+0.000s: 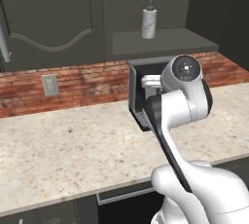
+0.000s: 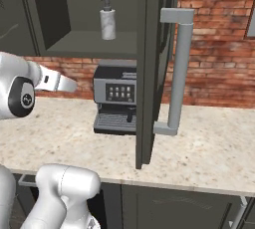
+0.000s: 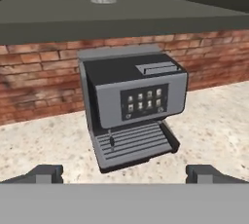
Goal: Locate and retrieve the soap dispenser and sponge from the cabinet. Place them next to the sink.
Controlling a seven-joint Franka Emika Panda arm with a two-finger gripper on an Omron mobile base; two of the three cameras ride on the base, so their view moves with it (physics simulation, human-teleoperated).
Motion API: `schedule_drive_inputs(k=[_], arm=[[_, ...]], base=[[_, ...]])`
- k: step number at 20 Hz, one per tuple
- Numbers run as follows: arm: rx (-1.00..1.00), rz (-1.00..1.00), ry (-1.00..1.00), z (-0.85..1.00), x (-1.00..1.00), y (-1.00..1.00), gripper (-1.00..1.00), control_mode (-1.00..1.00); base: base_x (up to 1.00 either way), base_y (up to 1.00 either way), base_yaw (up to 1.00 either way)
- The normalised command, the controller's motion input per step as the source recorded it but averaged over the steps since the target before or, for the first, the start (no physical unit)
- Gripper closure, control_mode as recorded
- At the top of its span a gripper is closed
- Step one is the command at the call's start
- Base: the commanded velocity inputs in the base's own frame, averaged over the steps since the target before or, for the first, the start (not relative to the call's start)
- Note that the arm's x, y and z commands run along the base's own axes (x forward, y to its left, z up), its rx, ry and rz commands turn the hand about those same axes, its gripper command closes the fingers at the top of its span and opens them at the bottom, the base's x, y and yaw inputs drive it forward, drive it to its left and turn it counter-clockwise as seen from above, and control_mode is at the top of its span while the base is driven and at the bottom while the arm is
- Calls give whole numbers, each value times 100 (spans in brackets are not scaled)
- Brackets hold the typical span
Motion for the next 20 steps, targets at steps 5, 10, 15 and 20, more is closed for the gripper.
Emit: schedule_drive_inputs(k=[5,10,15,20], arm=[[1,-2,-8,60,0,-4,-100,-100],[1,7,-10,52,6,-7,-100,-100],[0,6,-9,46,9,-18,-100,-100],[-1,0,-1,29,17,-38,-100,-100]], base=[[0,0,0],[0,0,0],[0,0,0],[0,0,0]])
